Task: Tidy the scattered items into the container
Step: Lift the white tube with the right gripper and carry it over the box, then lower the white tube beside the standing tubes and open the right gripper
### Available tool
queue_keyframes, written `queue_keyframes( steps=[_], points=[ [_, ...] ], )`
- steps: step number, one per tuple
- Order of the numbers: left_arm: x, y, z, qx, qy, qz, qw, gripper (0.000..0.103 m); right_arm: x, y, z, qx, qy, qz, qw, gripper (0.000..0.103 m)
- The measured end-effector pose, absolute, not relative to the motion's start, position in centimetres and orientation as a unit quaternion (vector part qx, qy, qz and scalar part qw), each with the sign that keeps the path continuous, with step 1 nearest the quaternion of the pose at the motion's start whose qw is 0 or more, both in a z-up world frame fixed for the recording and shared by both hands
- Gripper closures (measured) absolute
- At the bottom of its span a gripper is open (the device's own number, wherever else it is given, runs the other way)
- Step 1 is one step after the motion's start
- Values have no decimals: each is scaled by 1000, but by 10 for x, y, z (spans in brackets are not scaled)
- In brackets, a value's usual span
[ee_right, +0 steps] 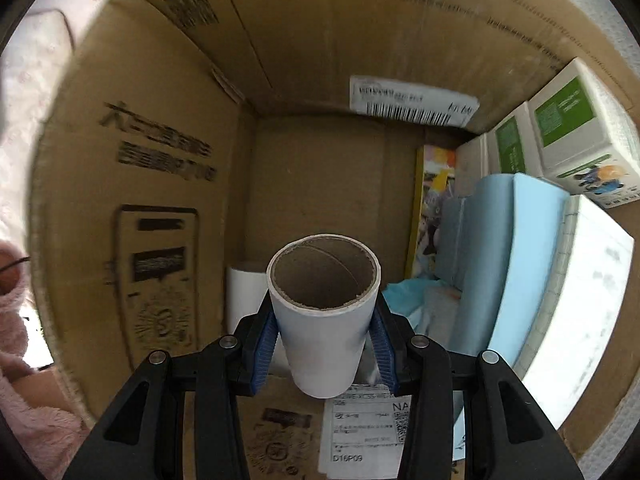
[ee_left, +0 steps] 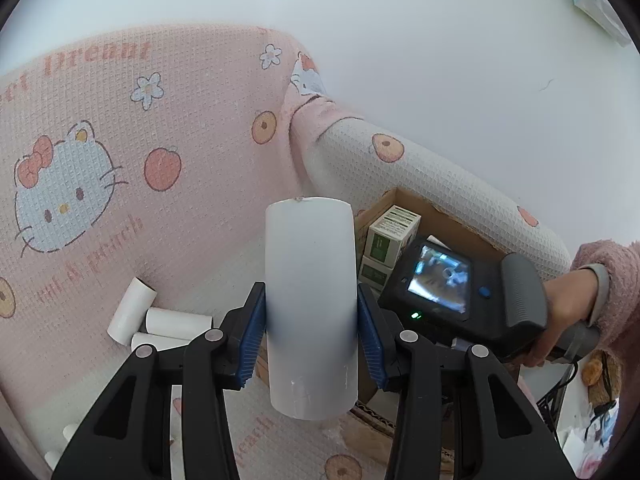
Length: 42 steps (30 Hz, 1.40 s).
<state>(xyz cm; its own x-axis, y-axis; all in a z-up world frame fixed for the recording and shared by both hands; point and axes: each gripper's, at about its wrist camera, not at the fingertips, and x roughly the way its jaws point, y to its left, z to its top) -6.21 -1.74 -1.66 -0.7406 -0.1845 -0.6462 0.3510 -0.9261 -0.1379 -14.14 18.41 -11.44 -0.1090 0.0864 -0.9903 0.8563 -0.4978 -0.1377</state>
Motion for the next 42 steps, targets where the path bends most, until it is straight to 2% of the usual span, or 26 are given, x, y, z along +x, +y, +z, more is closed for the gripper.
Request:
queue_keyframes(
  steps=[12,16,26,42],
  points=[
    [-68,-18,-19,340,127,-922,134,56,-137,192,-148,605,420,-612,287,62],
    [-69,-18,-21,344,126,-920,136,56,-139,201,-142,611,395,-618,299,63],
    [-75,-13,-28,358,116,-918,127,56,-136,227,-142,626,405,-601,289,82],
    [-84,-11,-29,354,118,-920,119,56,-135,233,-174,615,471,-584,241,82]
  ],
)
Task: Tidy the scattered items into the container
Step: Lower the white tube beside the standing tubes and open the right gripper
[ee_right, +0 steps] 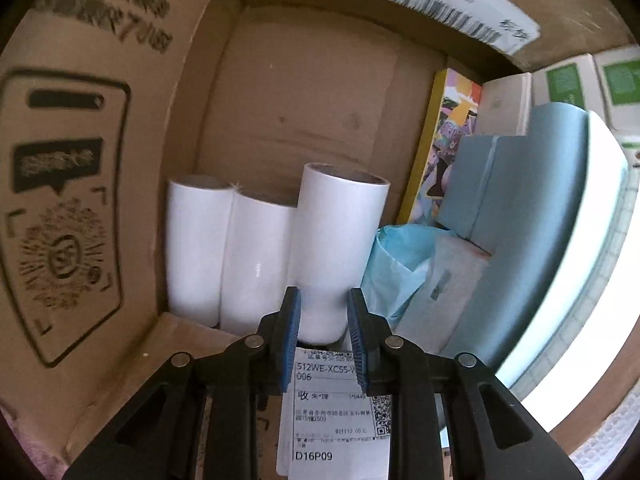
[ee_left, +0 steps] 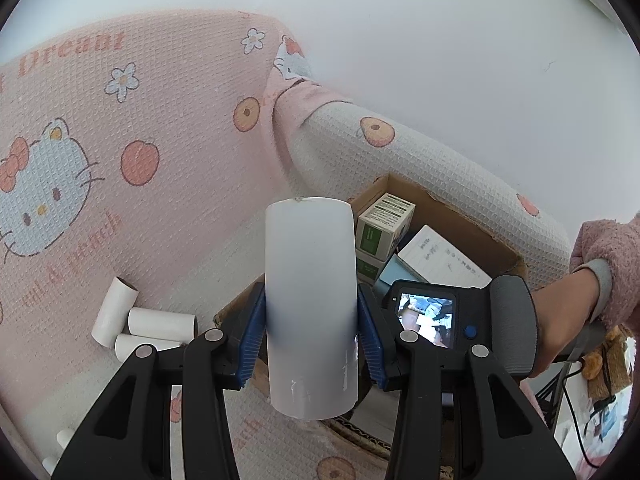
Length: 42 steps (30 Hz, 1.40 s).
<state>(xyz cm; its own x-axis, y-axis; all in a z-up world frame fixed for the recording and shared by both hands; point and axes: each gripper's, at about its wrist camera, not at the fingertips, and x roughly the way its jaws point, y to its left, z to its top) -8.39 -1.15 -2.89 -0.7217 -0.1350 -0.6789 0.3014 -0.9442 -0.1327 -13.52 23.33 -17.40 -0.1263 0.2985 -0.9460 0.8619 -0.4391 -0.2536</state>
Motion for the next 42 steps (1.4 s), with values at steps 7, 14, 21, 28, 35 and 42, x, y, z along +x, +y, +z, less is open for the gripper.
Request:
queue_keyframes(
  steps=[7,14,21,28,35,42],
  points=[
    [-76,-21,-29,351,128,-919,123,56,-145,242,-155,637,438,-577,265,82],
    [-74,-28,-29,347,144,-919,122,56,-160,247,-149,659,403,-571,279,93],
    [-73,-27,-28,351,134,-919,122,56,-167,256,-178,656,437,-559,257,95],
    [-76,-29,-30,355,139,-916,125,56,-179,263,-170,668,425,-549,267,95],
    [-81,-32,-31,352,137,-917,130,56,-213,249,-139,625,380,-618,289,95],
    [-82,-28,-30,355,131,-917,123,56,-223,240,-161,607,423,-608,289,95]
  ],
)
